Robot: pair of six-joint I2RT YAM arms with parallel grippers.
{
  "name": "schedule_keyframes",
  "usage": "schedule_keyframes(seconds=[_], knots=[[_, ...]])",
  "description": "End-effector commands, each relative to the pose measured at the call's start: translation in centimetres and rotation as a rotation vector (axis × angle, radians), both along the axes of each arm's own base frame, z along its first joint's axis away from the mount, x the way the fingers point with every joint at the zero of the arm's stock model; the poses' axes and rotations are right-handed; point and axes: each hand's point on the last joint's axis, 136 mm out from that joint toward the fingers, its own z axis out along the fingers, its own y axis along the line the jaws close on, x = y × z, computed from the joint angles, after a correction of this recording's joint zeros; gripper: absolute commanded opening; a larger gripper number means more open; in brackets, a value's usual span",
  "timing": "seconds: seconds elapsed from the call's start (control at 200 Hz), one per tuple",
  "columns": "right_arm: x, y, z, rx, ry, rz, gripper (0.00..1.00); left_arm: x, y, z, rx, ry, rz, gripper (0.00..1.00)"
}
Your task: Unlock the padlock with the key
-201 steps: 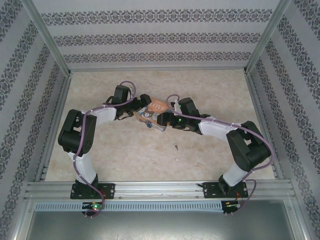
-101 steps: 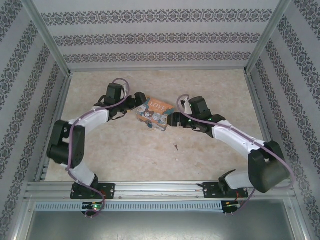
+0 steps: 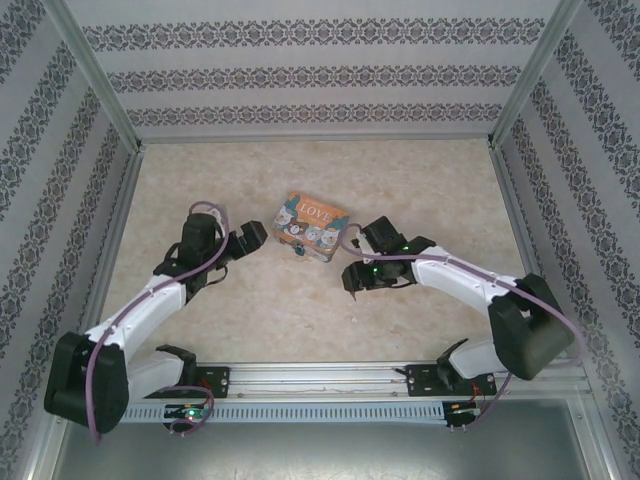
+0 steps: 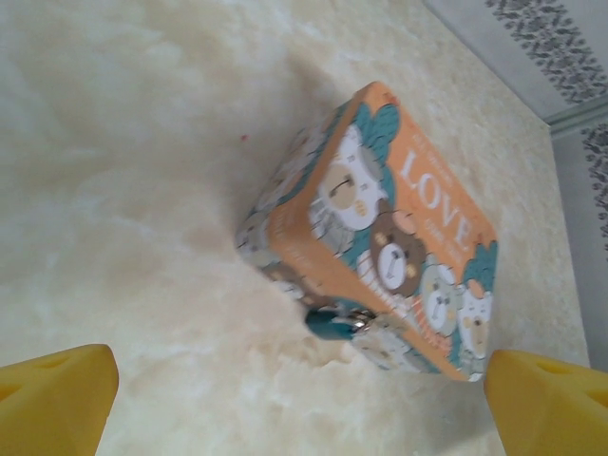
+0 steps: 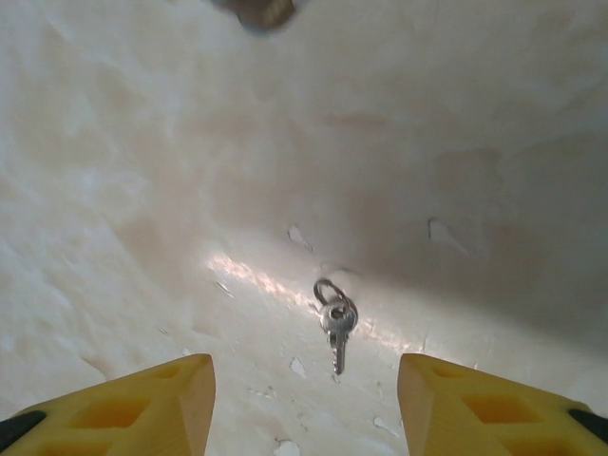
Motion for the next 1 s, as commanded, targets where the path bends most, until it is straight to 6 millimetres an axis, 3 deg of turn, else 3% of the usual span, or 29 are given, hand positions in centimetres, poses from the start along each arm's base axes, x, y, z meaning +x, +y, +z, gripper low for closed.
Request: schedule_keyframes(seconds=[0.0,0.994], knots=[[-0.4,-0.1,-0.6,-0.092,0.014,0.063,0.53,-0.6,1.7,-0.7,0.024,0.009,0.088,0.99],[0.7,1.1,-3.6,-0.224,0.081,0.148,0.36,0.0,1.6,-1.4,0.028,0.044,0.096,0.99]])
